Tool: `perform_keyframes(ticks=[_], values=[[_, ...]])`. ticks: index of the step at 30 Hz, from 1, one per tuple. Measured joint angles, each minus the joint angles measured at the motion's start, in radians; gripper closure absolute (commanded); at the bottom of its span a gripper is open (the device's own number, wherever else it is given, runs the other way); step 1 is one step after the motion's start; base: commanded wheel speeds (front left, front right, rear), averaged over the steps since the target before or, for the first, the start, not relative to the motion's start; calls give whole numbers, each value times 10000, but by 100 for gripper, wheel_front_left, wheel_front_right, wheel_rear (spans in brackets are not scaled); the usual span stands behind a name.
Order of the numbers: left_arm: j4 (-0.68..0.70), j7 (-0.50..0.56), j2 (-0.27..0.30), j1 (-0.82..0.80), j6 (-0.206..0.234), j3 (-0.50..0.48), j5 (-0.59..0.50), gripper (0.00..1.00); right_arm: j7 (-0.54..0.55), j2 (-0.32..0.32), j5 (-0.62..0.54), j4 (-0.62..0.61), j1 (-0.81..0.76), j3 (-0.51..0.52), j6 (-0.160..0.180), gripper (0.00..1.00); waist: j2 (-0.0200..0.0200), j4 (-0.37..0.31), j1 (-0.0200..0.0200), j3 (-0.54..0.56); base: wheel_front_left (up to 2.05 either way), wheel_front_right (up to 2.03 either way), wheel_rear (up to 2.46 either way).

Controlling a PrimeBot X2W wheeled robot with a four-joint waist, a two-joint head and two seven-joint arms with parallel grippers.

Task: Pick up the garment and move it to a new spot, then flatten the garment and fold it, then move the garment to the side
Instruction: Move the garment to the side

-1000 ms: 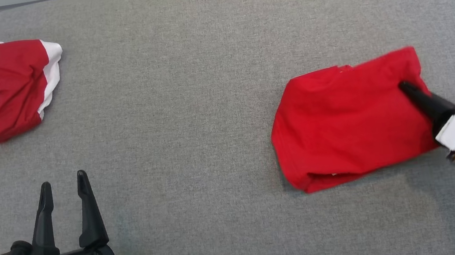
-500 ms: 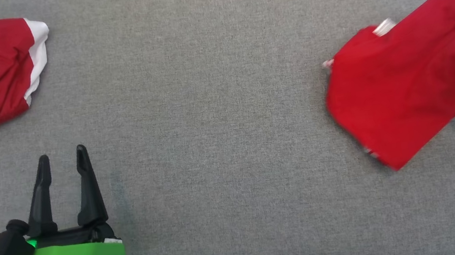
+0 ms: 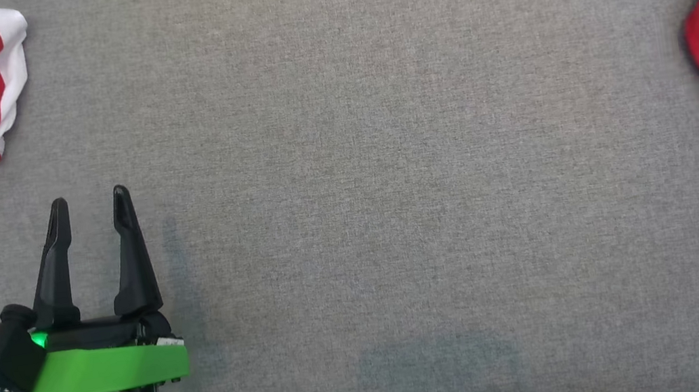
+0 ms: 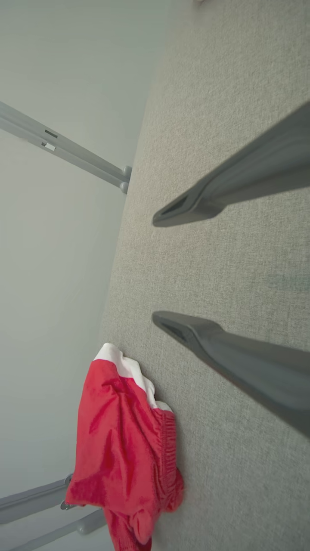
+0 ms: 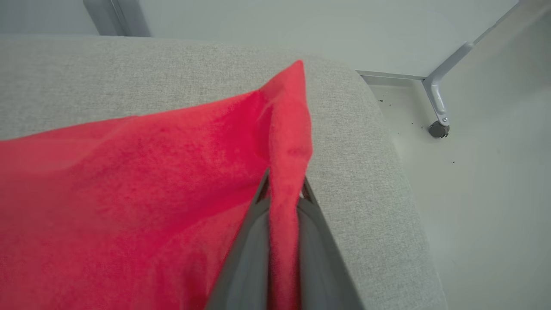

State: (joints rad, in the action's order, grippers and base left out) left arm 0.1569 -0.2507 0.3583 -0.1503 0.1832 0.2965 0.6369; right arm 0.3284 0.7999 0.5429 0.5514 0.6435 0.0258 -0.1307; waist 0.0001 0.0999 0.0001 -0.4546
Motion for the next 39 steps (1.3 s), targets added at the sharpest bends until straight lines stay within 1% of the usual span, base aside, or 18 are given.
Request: perform_keyframes(ticks=[3, 7, 11, 12, 13, 14, 16, 20, 23, 25, 27, 28, 31, 33, 35, 39], values=[[13, 46, 38, -155, -73, 79, -67, 0, -527, 244, -711, 539, 314, 128, -2, 100, 0, -14, 0, -208, 0, 0, 0], [23, 71, 10, -402, -121, 190, -128, 0, -1024, 389, -1218, 1296, 724, 476, -8, 100, 0, 21, 0, -492, 0, 0, 0], [-50, 42, -111, -444, -146, 244, -128, 0, -1549, 481, -1979, 2462, 1020, 1051, -8, 100, 0, 116, 0, -654, 0, 0, 0], [-59, 33, -151, -433, -146, 242, -127, 0, -1657, 451, -2104, 2725, 1049, 1202, -8, 72, 0, 125, 0, -638, 0, 0, 0], [-67, 31, -174, -422, -146, 230, -125, 0, -1810, 410, -2305, 2926, 1058, 1298, -8, 22, 0, 129, -1, -610, 0, 0, 0], [-67, 27, -196, -401, -146, 219, -125, 0, -1914, 382, -2512, 3143, 1066, 1390, -8, 0, 0, 129, -1, -576, 0, 0, 0], [-6, 13, -199, -309, -148, 155, -121, 0, -2107, 286, -2824, 3473, 1131, 1488, -8, 0, 0, 114, -1, -489, 0, 0, 0], [50, -40, -159, -53, -146, 0, -113, 0, -2999, 157, -3614, 3787, 1285, 1720, -8, 0, 0, 19, -1, -258, 0, 0, 0], [58, -56, -188, 2, -148, -35, -113, 0, -3724, 17, -4080, 3799, 1299, 1628, -8, 0, 0, -70, -1, -3, 0, 0, 0], [23, -58, -249, 91, -176, -21, -113, 0, -4213, -272, -4040, 3670, 1304, 1499, -8, 0, 0, -132, -1, 216, 0, 0, 0], [-102, -63, -339, 222, -303, -8, -42, 0, -4650, -556, -3965, 3429, 1216, 1116, -8, 0, 0, -193, -1, 474, 0, 0, 0], [-173, -69, -412, 312, -353, -54, 33, 0, -4819, -798, -3613, 3321, 1205, 1126, -8, 0, 0, -224, -1, 617, 0, 0, 0], [-548, -75, -391, 651, -433, -127, -75, 0, -5030, -1319, -3120, 2694, 847, 407, -10, 0, 0, -332, -2, 1093, 0, 0, 0], [-803, -86, -441, 915, -491, -192, -100, 0, -5118, -1421, -2991, 2109, 461, -67, -10, 0, 0, -406, -2, 1441, 0, 0, 0], [-1022, -105, -587, 1141, -577, -334, -96, 0, -5231, -1563, -2800, 1444, 37, -316, -8, 0, 0, -477, -2, 1802, 0, 0, 0], [-1507, -117, -625, 1648, -802, -589, -293, 0, -5185, -2057, -2290, -36, -1170, -671, -8, 0, 0, -603, -2, 2520, 0, 0, 0]])
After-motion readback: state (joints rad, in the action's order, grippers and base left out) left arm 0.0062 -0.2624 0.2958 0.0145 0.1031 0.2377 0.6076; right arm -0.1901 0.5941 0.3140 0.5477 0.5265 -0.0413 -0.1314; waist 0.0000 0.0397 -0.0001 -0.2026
